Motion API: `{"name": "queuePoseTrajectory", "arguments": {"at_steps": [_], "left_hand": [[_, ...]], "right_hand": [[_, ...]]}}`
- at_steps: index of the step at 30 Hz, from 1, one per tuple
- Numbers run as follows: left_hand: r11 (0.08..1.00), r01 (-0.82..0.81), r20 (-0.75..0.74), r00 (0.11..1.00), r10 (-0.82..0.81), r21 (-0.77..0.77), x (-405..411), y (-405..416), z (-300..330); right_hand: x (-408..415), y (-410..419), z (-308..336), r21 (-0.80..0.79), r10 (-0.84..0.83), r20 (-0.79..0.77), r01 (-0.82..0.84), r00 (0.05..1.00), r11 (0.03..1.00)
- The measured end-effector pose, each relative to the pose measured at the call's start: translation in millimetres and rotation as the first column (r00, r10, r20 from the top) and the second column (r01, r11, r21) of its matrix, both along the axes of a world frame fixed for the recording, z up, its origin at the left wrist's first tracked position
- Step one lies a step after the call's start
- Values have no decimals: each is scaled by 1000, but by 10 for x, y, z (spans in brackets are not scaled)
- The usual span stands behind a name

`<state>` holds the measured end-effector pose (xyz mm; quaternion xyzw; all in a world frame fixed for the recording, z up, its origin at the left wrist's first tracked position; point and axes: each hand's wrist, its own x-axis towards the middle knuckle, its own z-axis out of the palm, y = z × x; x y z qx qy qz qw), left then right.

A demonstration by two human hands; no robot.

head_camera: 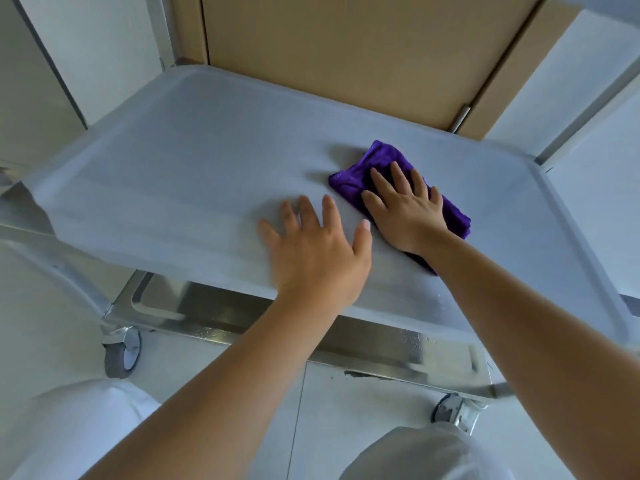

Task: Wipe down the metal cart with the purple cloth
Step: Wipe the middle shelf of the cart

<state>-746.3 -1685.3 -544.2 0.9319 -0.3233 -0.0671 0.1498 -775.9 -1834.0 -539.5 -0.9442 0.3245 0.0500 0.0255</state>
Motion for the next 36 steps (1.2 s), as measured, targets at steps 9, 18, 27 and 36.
{"name": "queuePoseTrajectory", "arguments": {"at_steps": [9,18,27,36], "left_hand": [[993,78,63,995,-72,-87,-33,41,9],[905,405,364,868,-338,-126,-72,173,52],[963,263,91,962,-257,-64,-354,-350,162],[962,272,-7,962,-272,7,-874,-840,79]], "right_hand": [[-730,704,65,-42,342,-134,-350,930,936],[-1364,316,82,8,473,-90,-474,877,881],[-1211,-138,105,75,458,-15,-456,889,887],[-779,-1100,9,-6,337,33,-337,941,941]]}}
